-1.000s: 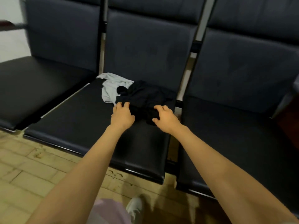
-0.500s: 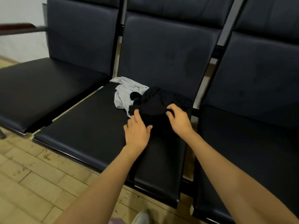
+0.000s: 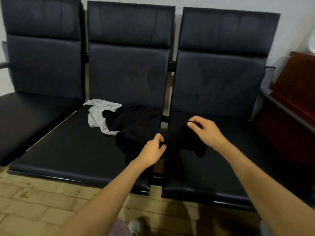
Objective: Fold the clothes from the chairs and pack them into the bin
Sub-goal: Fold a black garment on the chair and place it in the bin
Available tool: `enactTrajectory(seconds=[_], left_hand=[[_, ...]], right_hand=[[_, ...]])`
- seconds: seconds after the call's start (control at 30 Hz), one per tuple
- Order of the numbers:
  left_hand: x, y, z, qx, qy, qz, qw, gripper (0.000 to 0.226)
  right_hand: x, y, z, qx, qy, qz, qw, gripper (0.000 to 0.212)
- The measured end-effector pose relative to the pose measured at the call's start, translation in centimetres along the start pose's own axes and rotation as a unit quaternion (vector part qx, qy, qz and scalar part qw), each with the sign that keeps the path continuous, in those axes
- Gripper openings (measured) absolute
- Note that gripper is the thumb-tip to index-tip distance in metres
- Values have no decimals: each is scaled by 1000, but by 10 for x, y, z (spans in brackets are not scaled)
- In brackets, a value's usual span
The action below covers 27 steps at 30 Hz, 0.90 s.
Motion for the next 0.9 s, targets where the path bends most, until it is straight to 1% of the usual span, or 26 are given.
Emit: enactTrajectory(seconds=[0.03, 0.07, 0.13, 0.17, 0.2, 0.23, 0.27, 0.3, 0.33, 0.37, 0.4, 0.43, 0.47, 0.5, 0.53, 0.57, 0.6, 0.63, 0.67, 0.7, 0.73, 0.77, 0.8, 0.83, 0.87, 0.9], left_hand=[[3, 18, -7, 73, -1, 0, 997, 14], [7, 38, -17, 149, -23, -2, 989, 12], [19, 78, -42, 264, -132, -16, 955, 3], [24, 92, -55, 277, -191, -25, 941, 12], [28, 99, -66, 267, -233, -31, 935, 21], [28, 99, -74, 242, -238, -32, 940, 26], [24, 94, -77, 216, -209, -30, 953, 27], [18, 84, -76, 180, -163, -23, 970, 26], [11, 72, -74, 118, -116, -14, 986, 26], [4, 58, -72, 19, -87, -8, 996, 26], [-2, 45, -72, -96, -84, -8, 992, 28], [-6, 35, -74, -196, -96, -11, 976, 31], [-8, 29, -76, -265, -111, -12, 958, 33], [-9, 28, -80, -302, -116, -15, 946, 35], [-9, 30, -84, -319, -113, -21, 941, 36], [-8, 36, -88, -319, -106, -34, 941, 36], [-7, 43, -92, -301, -111, -48, 946, 35], [-4, 50, -98, -259, -138, -60, 954, 33], [1, 58, -105, -199, -183, -62, 961, 31], [5, 65, -111, -136, -236, -55, 961, 31], [7, 71, -115, -78, -269, -49, 959, 31], [6, 74, -114, -37, -267, -50, 962, 34], [3, 73, -111, -24, -234, -54, 971, 40], [-2, 68, -106, -45, -189, -55, 979, 50], [-7, 61, -104, -91, -155, -46, 983, 61], [-10, 53, -104, -141, -143, -26, 979, 69]], right_hand=[[5, 10, 16, 28, 30, -13, 999, 13], [10, 20, 31, 57, 53, -29, 997, 15], [17, 51, 57, 119, 65, -81, 987, 19], [22, 66, 67, 138, 56, -118, 982, 20], [29, 80, 75, 143, 41, -159, 976, 23], [39, 91, 80, 130, 30, -194, 972, 28], [49, 97, 83, 107, 27, -222, 969, 33], [58, 101, 83, 90, 35, -239, 966, 35], [64, 103, 81, 82, 49, -244, 965, 35], [68, 105, 76, 82, 56, -243, 965, 32], [71, 106, 69, 88, 50, -241, 965, 28], [73, 108, 58, 104, 21, -244, 964, 29], [77, 111, 44, 128, -30, -254, 958, 34], [80, 114, 29, 156, -96, -271, 945, 43], [84, 118, 15, 182, -153, -288, 927, 53], [88, 119, 5, 204, -189, -302, 912, 63], [90, 120, -2, 217, -204, -308, 904, 70], [90, 121, -6, 220, -210, -305, 903, 73], [90, 124, -7, 215, -216, -300, 904, 73], [89, 129, -8, 206, -221, -291, 908, 72], [89, 134, -7, 198, -216, -279, 914, 70], [89, 137, -4, 193, -195, -262, 925, 69], [88, 140, 0, 190, -157, -245, 938, 67], [88, 142, 4, 193, -109, -232, 947, 65], [88, 143, 9, 204, -65, -226, 950, 65], [89, 144, 13, 225, -31, -227, 947, 65]])
Point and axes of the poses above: each hand's wrist, its own x-axis away from the middle knuckle, its own z-axis out of the back of the hand, y = z × x, the point moved 4 cm from there along -x, towards the middle knuckle, and after that the axes turned 1 degree about -x, right-handed, at the moved point
